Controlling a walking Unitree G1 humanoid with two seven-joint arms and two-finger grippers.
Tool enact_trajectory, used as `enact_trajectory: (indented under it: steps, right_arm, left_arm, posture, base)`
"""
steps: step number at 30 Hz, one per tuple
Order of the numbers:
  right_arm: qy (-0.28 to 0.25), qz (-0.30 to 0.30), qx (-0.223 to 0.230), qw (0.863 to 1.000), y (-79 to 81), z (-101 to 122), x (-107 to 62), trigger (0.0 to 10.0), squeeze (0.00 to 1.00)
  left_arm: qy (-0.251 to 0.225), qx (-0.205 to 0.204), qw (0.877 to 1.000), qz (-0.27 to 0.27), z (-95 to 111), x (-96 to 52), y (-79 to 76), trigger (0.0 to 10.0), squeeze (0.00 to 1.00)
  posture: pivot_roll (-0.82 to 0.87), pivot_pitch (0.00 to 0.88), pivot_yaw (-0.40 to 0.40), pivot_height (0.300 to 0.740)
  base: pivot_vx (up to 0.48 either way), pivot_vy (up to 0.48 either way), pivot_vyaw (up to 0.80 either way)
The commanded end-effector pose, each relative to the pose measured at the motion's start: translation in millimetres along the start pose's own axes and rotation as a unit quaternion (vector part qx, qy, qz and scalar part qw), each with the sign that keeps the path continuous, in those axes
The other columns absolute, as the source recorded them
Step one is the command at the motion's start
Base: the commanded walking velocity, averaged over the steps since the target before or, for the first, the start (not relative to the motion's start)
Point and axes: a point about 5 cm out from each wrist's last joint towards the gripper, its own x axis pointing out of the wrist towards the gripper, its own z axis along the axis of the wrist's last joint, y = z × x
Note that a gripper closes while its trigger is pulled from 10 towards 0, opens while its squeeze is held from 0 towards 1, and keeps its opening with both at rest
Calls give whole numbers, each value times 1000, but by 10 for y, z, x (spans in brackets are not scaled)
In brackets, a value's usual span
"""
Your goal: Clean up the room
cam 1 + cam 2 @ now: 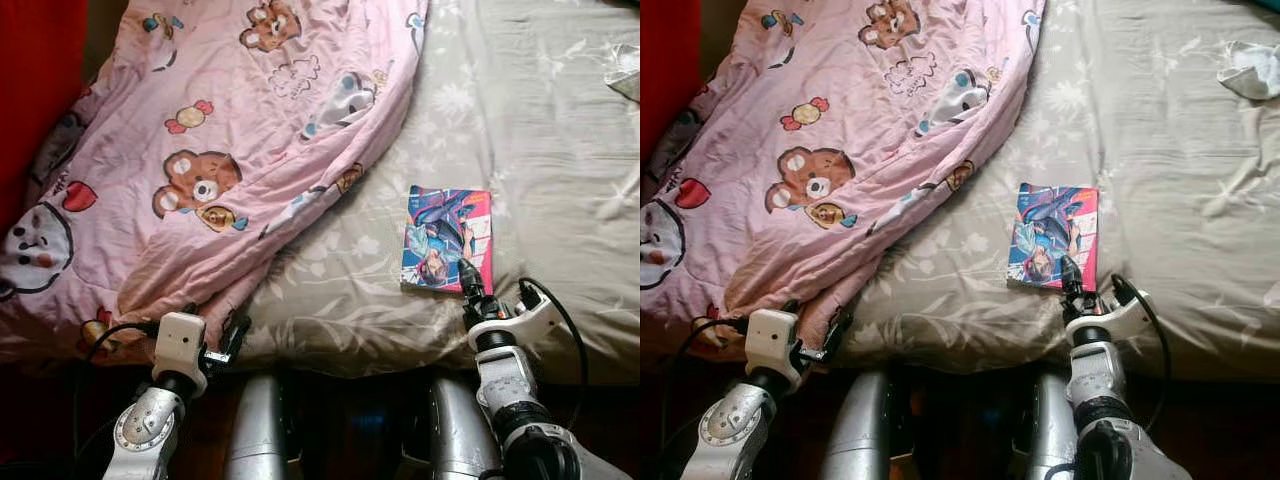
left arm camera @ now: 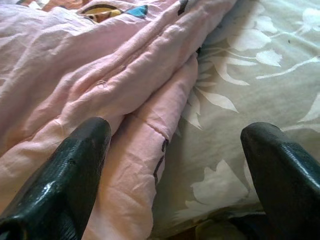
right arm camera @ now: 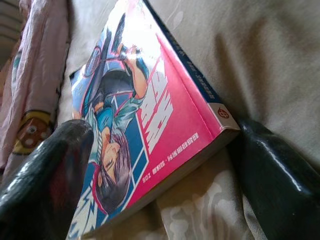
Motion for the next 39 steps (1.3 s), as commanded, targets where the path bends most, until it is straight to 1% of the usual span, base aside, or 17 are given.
enact_trajectory:
  steps: [1, 2, 4, 9, 14, 19, 25, 27, 32, 37, 39]
  right_arm:
    - [72, -5, 9, 997, -2, -357, -100, 6863, 0]
    - [73, -7, 3, 997, -10, -354, -104, 0, 0]
    - [71, -13, -3, 997, -40, -342, -119, 0, 0]
    - [64, -23, 0, 998, -100, -310, -148, 0, 0]
    - [61, -29, 0, 998, -115, -294, -150, 0, 0]
    - [59, -29, 3, 998, -109, -290, -144, 0, 0]
    - [60, -28, -3, 998, -88, -297, -131, 0, 0]
    - [61, -29, -10, 998, -91, -287, -128, 0, 0]
    - [61, -37, -8, 997, -110, -273, -129, 0, 0]
    - [62, -35, -13, 997, -90, -264, -112, 0, 0]
    - [60, -45, -18, 997, -104, -252, -111, 0, 0]
  left_arm:
    - [20, 9, 1000, 2, -58, -70, 28, 10000, 0]
    - [20, 9, 1000, -1, -58, -77, 20, 10000, 0]
    - [21, 10, 1000, -3, -62, -99, 14, 10000, 0]
    - [25, 12, 1000, 0, -84, -133, 41, 10000, 0]
    - [27, 12, 1000, 0, -89, -140, 42, 10000, 0]
    - [29, 13, 1000, 0, -89, -146, 36, 10000, 0]
    - [29, 11, 1000, 1, -94, -136, 20, 10000, 0]
    - [29, 9, 1000, 1, -95, -130, 5, 10000, 0]
    - [30, 6, 1000, 2, -110, -130, -17, 10000, 0]
    - [27, 3, 1000, 8, -111, -94, -16, 10000, 0]
    - [28, 1, 1000, 8, -125, -82, -33, 10000, 0]
  posture:
    - [310, 352, 148, 585]
    - [309, 350, 146, 585]
    - [313, 349, 146, 585]
    - [313, 342, 144, 585]
    - [314, 340, 144, 585]
    - [314, 341, 146, 585]
    - [308, 342, 136, 585]
    - [306, 342, 133, 585]
    - [305, 338, 124, 585]
    - [299, 330, 111, 585]
    - [293, 322, 107, 585]
  base:
    - [0, 0, 0]
    - [0, 0, 0]
    - [0, 0, 0]
    - [0, 0, 0]
    - [0, 0, 0]
    - [0, 0, 0]
    - [0, 0, 0]
    - [0, 0, 0]
    - [0, 0, 0]
    - [0, 0, 0]
    - [0, 0, 0]
